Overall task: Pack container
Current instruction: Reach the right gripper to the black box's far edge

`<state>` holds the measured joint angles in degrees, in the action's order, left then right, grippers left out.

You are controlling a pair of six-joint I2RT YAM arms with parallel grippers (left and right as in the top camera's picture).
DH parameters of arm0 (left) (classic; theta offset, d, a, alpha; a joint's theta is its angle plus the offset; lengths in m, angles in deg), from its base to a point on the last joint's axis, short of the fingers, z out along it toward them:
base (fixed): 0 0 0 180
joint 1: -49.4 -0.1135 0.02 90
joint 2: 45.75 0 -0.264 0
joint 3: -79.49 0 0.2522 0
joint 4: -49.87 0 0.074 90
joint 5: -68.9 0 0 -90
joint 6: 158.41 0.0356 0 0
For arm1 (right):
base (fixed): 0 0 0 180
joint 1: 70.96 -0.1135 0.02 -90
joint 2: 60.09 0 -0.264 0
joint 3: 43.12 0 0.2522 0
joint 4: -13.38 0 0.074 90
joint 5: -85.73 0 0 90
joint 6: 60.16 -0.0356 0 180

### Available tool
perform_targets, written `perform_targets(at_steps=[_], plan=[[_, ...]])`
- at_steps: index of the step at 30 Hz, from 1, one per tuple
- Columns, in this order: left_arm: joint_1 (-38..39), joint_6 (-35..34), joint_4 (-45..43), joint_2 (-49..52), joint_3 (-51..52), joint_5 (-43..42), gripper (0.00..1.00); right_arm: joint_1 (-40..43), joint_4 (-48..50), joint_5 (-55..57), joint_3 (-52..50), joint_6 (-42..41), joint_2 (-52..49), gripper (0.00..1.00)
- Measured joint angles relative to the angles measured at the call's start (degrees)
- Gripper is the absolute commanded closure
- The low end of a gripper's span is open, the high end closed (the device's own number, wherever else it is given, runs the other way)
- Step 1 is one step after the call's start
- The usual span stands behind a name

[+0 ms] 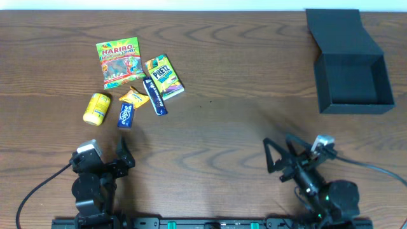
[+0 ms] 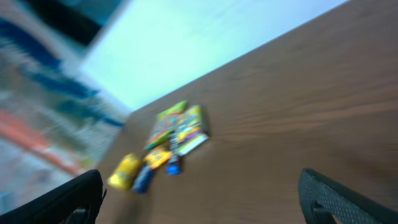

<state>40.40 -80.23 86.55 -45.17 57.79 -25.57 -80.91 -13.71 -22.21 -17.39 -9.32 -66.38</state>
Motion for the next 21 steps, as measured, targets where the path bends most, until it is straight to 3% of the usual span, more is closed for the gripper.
perform_targets(at_steps=[9, 15, 21], plan=[[0.0, 0.0, 0.0, 0.0, 0.0, 0.0, 0.05, 10.7, -2.2, 3.7, 20.4, 14.8, -28.6, 0.01], [0.0, 0.0, 0.0, 0.0, 0.0, 0.0, 0.05, 11.7, -5.2, 16.4, 32.2, 25.5, -44.7, 0.01], [0.0, 0.0, 0.0, 0.0, 0.0, 0.0, 0.05, 11.7, -3.2, 26.2, 38.2, 31.1, -57.5, 0.01]])
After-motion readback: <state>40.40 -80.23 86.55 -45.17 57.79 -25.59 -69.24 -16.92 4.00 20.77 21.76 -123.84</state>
